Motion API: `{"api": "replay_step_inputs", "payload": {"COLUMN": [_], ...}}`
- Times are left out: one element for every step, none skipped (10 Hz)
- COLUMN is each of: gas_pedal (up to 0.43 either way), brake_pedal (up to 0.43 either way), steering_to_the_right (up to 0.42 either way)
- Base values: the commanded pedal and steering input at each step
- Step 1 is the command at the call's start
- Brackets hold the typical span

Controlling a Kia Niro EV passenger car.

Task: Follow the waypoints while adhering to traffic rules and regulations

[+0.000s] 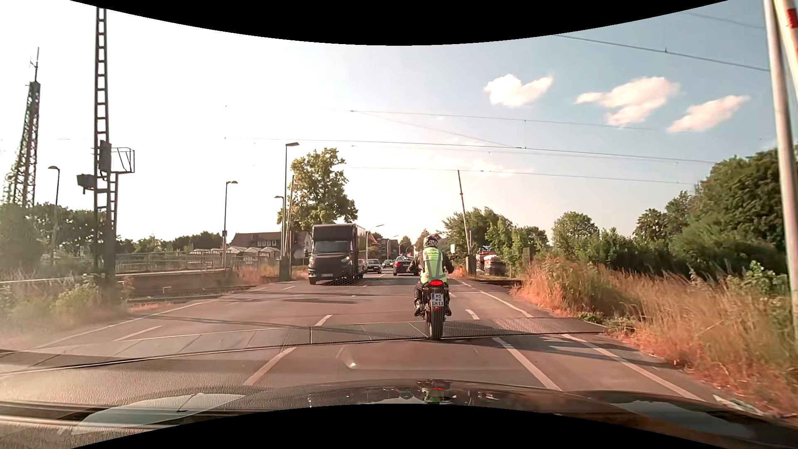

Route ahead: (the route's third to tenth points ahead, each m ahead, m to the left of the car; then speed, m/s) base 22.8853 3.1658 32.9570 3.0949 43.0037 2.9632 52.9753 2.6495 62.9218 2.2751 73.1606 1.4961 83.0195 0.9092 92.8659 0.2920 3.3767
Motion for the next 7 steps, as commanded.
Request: {"api": "replay_step_inputs", "payload": {"gas_pedal": [0.098, 0.118, 0.13, 0.13, 0.15, 0.177, 0.189], "brake_pedal": [0.0, 0.0, 0.0, 0.0, 0.0, 0.0, 0.0], "steering_to_the_right": [-0.002, -0.002, -0.001, -0.001, 0.0, 0.0, 0.0]}}
